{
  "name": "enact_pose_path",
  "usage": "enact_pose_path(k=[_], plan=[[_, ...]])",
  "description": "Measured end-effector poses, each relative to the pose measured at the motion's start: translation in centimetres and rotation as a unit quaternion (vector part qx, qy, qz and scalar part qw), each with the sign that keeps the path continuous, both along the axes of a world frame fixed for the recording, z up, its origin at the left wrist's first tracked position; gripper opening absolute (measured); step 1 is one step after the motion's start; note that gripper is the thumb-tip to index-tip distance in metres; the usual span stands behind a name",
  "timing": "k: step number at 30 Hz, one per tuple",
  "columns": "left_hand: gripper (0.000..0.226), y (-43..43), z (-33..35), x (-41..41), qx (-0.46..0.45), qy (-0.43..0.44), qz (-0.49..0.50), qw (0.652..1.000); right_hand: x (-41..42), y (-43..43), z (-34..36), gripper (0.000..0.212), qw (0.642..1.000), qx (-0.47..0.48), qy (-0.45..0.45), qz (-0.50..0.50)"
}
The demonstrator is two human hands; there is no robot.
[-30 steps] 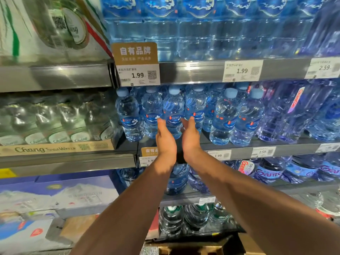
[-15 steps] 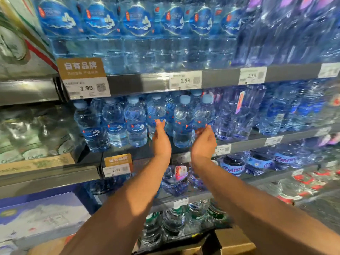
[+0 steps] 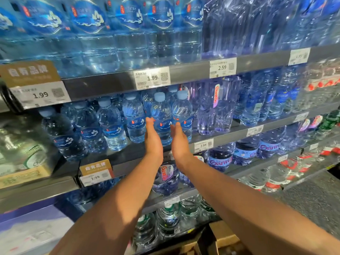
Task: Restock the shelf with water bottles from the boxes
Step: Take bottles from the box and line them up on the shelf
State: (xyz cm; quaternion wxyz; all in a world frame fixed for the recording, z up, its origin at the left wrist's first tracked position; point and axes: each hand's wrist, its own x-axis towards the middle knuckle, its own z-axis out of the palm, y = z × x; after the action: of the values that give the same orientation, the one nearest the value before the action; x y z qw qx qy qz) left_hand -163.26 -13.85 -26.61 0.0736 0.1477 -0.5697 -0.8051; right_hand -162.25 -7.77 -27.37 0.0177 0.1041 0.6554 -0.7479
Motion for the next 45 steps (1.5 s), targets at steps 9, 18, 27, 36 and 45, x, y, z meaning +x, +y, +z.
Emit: enact_pose_path(k=[9,18,27,36,45], plan=[[0.057,-0.6,0.2,0.5,-0.004,-0.014,-0.029,0.999,0.1,-1.5,-0.4,0.052,0.999,-0.018,0.003,-0.043],[0.056,3.6,-1.0,2.3,-0.011,0.021,0.056,0.998,0.5,2.6,-0.1,0.048,0.965,-0.039,0.014,-0.260],[0.065,5.7,-1.0,2.0,0.029,-0.022,-0.100,0.994,0.9,4.5,0.5,0.050,0.996,-0.075,0.006,-0.050],[0.064,6.0,-0.2,1.9,0.035,-0.018,-0.081,0.996,0.2,5.7,1.4,0.054,0.997,-0.069,-0.001,-0.023],[0.072,5.8,-0.3,0.9,0.059,-0.039,-0.085,0.994,0.1,5.1,1.2,0.056,0.999,-0.047,-0.006,-0.014]])
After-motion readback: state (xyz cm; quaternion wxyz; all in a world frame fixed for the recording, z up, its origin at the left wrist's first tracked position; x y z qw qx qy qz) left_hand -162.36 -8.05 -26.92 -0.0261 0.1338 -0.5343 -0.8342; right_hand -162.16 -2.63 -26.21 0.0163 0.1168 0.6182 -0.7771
